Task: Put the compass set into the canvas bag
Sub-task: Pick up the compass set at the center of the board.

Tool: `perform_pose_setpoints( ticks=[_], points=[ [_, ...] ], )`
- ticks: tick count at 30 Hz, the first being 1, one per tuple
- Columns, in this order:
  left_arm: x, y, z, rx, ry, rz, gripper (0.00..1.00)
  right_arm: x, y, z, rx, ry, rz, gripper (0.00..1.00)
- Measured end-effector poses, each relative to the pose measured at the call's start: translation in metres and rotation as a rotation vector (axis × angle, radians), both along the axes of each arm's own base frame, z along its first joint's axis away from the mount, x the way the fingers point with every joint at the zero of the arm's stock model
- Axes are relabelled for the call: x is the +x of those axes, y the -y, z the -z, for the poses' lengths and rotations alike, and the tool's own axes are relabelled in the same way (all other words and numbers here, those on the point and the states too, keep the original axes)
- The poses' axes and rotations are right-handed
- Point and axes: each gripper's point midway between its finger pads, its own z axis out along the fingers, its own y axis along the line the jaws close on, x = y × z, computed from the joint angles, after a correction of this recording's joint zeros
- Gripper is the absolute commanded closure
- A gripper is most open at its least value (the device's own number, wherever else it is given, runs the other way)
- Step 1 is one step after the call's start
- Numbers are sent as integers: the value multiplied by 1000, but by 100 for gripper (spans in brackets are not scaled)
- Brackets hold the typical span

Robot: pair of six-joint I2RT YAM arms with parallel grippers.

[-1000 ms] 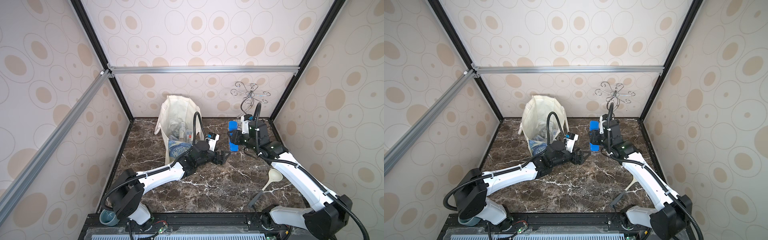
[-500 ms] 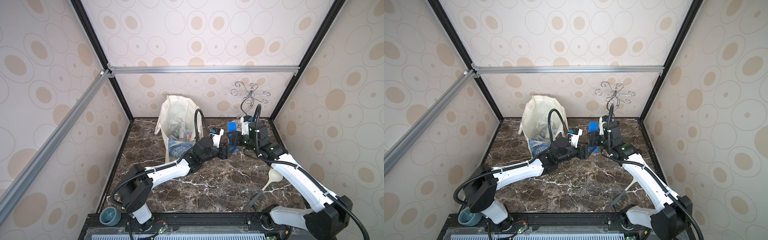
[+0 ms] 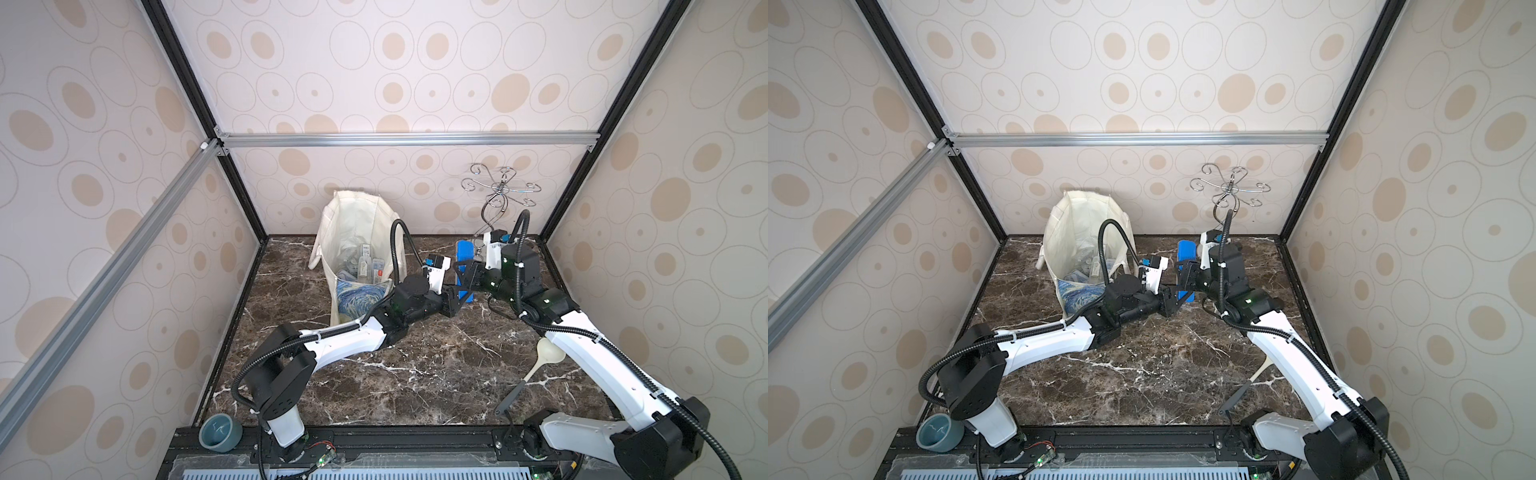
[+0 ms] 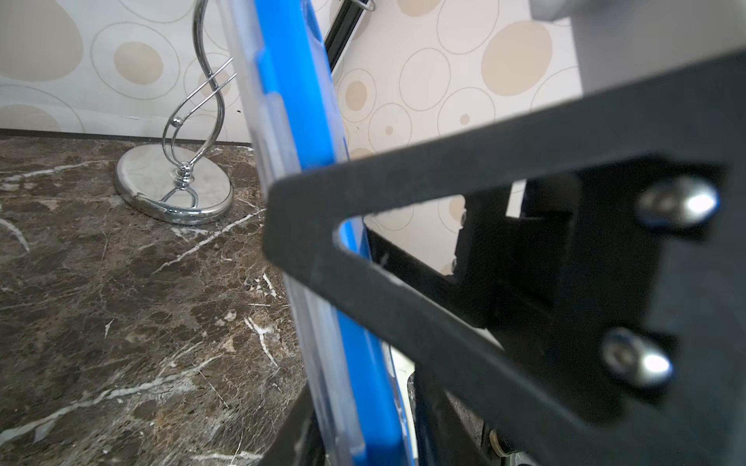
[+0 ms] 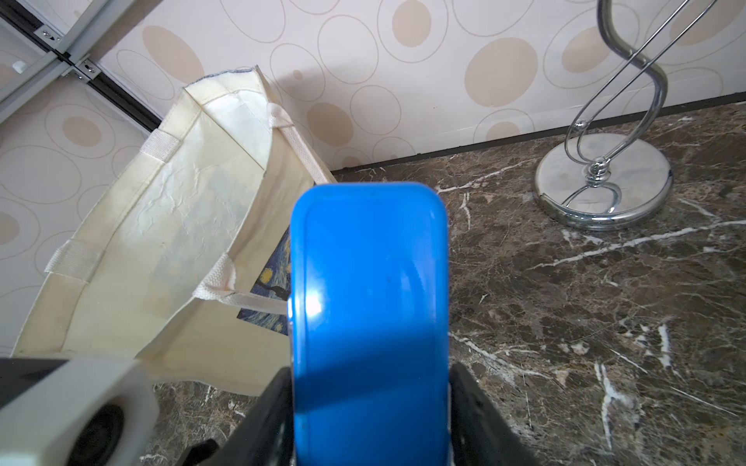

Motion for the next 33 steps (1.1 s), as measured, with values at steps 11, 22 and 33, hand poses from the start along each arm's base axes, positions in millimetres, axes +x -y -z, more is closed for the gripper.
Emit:
perform_pose_setpoints(
  ticks=[11,22,33],
  points=[
    [5,-5,3,-18,-11,-29,82,0,-2,-4,11,13,-10,52],
    [7,-6,11,46,-3,-51,80,0,6,-3,-24,20,21,0],
    [33,-40,-17,185,74,-213,78,-29,55,-23,-82,136,186,0]
  ],
)
